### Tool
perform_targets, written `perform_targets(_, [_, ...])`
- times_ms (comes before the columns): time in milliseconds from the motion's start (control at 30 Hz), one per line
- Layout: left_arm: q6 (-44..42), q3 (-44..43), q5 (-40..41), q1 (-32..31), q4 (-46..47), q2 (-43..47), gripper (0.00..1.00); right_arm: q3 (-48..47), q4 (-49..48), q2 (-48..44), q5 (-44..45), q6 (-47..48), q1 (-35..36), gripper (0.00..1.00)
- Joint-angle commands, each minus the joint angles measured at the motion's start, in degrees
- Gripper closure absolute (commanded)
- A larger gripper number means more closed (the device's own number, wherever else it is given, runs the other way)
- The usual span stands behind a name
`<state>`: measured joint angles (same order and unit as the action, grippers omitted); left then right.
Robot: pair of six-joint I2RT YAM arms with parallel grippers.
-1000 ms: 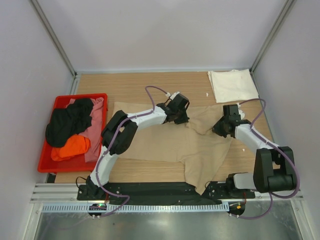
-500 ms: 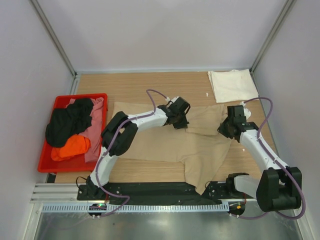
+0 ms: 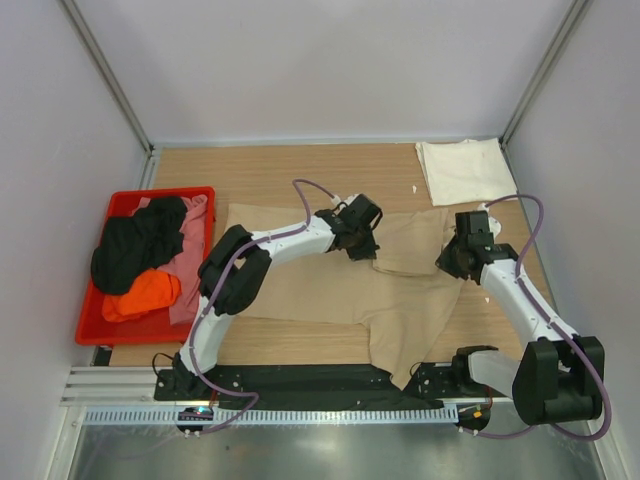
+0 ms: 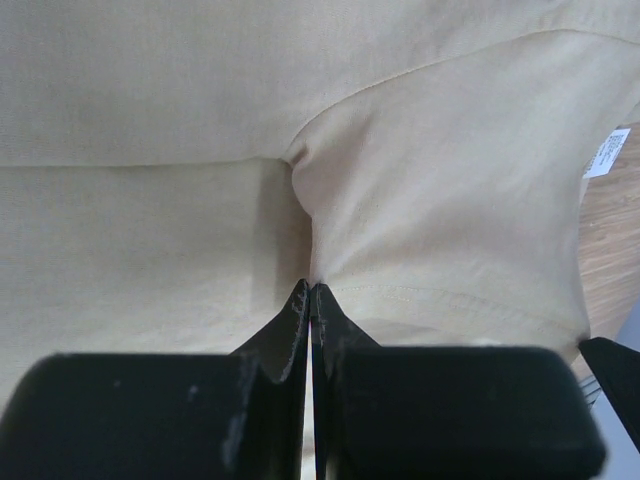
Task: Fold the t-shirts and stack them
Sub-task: Fold the tshirt
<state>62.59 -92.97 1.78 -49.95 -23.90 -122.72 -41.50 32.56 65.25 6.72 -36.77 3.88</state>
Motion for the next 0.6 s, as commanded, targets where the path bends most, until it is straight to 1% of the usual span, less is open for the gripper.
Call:
perform_targets(0, [0.08,-0.29,-1.08,-0.14,-1.76,2.39,1.0,-0.87,1.1,-2.41,-0.92,1.44,-0.28,0.99])
perform_targets(233, [-0.89,-1.86,-0.55,-0.14,-3.25,1.87,1.0,-1.83,3.3,-4.79,0.05,1.71,-0.28,0.99])
perform_targets(367, [-1.68,-2.48,-0.55,-0.14,-4.4,1.43,1.0,-0.35,2.78,-4.87,-0.13,1.88,-0.19,0.99])
perform_targets(500, [-2.03,-2.74,-1.52,-0.14,-4.49,0.02,1.0,1.77,2.07,-4.79,-0.48,1.88,-0.19,0.99])
perform_targets(567, [-2.03,-2.74,-3.53,-0.41,-4.58,-0.68,1.0,1.86,2.68,-4.35,0.31,0.83,-0.19,0.99])
